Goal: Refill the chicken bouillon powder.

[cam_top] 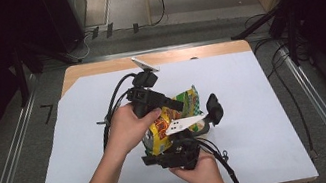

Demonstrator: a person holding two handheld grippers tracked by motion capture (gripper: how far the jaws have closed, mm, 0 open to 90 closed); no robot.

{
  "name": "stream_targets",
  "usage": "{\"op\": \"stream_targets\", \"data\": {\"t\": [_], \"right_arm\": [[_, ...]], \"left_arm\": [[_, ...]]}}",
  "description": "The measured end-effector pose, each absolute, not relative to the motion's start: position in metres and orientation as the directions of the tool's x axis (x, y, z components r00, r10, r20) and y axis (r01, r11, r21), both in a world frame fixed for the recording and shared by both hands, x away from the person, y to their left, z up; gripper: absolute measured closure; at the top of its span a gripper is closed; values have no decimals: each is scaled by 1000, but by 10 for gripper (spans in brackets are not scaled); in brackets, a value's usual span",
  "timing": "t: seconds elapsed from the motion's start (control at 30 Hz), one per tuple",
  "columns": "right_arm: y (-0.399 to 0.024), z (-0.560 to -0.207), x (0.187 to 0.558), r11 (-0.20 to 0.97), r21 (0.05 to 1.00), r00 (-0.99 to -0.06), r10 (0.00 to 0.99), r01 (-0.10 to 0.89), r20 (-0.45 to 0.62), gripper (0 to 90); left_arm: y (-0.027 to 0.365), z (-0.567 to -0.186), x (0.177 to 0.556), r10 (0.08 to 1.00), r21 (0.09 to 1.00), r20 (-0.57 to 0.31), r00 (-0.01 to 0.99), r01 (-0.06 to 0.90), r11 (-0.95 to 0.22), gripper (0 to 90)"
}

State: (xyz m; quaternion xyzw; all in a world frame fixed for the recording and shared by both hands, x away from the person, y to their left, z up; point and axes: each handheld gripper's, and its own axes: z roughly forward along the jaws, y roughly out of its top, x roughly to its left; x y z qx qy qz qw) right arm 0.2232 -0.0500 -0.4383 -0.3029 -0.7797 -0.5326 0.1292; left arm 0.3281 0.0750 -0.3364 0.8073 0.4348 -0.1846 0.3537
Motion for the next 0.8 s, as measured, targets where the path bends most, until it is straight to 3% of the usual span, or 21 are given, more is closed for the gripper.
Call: {"op": "stream_targets", "data": {"t": [0.4, 0.63, 0.8], "right_arm": [[-50, -435, 221, 245, 761, -790, 332, 600, 516, 715], [-49, -431, 219, 237, 785, -810, 312, 572, 496, 715], [-49, -437, 222, 246, 754, -786, 306, 610, 536, 715]], "left_arm": [[77, -335, 330, 569, 405, -618, 543, 840, -362, 771], [77, -324, 322, 579, 432, -582, 571, 821, -374, 765], [75, -334, 326, 588, 401, -590, 554, 833, -381, 768]]}}
